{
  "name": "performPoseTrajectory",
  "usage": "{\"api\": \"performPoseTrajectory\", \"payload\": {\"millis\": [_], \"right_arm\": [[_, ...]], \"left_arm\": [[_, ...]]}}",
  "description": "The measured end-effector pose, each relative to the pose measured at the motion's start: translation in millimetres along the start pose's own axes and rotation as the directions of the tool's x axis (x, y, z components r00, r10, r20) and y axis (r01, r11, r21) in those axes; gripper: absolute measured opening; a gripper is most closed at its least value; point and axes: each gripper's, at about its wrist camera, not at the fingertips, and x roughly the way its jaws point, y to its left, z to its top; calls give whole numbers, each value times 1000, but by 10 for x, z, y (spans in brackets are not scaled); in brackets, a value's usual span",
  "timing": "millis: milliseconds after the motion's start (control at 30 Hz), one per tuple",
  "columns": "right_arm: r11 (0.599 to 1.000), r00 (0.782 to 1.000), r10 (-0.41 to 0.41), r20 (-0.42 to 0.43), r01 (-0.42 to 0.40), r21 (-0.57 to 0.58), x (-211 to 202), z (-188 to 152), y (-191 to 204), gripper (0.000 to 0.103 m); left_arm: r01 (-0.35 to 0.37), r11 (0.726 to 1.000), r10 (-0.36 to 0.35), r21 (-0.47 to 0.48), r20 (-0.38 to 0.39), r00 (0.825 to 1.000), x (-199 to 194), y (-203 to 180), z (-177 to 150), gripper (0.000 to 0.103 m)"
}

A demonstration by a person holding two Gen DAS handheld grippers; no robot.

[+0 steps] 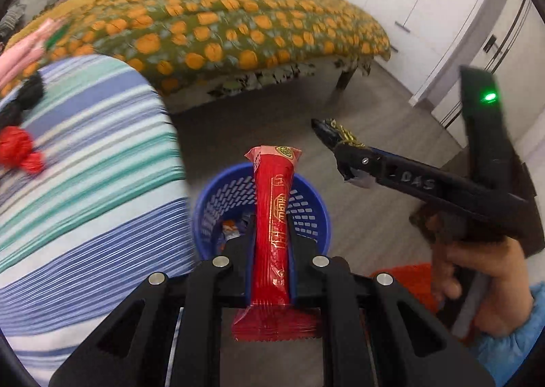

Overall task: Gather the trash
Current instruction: 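Carry both items over the blue wastebasket and open both tools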

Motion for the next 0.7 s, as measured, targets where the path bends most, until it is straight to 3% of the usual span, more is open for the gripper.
{"api": "performPoseTrajectory", "payload": {"millis": [167, 200, 233, 267, 300, 433, 567, 700], "right_arm": [[995, 999, 46, -5, -45, 86, 85, 42, -221, 45], [993, 998, 56, -6, -55, 106, 113, 51, -264, 47], [991, 998, 62, -6, -60, 118, 129, 61, -285, 56], [989, 998, 62, -1, -62, 137, 135, 72, -316, 59], [986, 998, 61, 9, -61, 154, 116, 80, -348, 61], [984, 997, 55, 49, -62, 166, 10, 102, -388, 68], [989, 998, 28, 56, -36, 145, -24, 69, -355, 70], [998, 998, -22, 58, 18, 64, -46, -40, -136, 75]], "left_arm": [[-24, 1000, 25, 6, -29, 999, 404, -86, 63, 16], [-44, 999, 44, 18, -23, 999, 490, -118, 92, 24], [-52, 998, 53, 23, -23, 998, 523, -124, 108, 33], [-59, 998, 59, 21, -19, 998, 547, -130, 133, 49], [-61, 998, 61, 17, -10, 998, 531, -121, 158, 56], [-50, 999, 50, 0, 61, 997, 274, -115, 201, 74], [-82, 997, 83, -16, 155, 984, -197, -18, 157, 89], [-137, 990, 144, -47, 211, 967, -622, 231, -31, 93]]}}
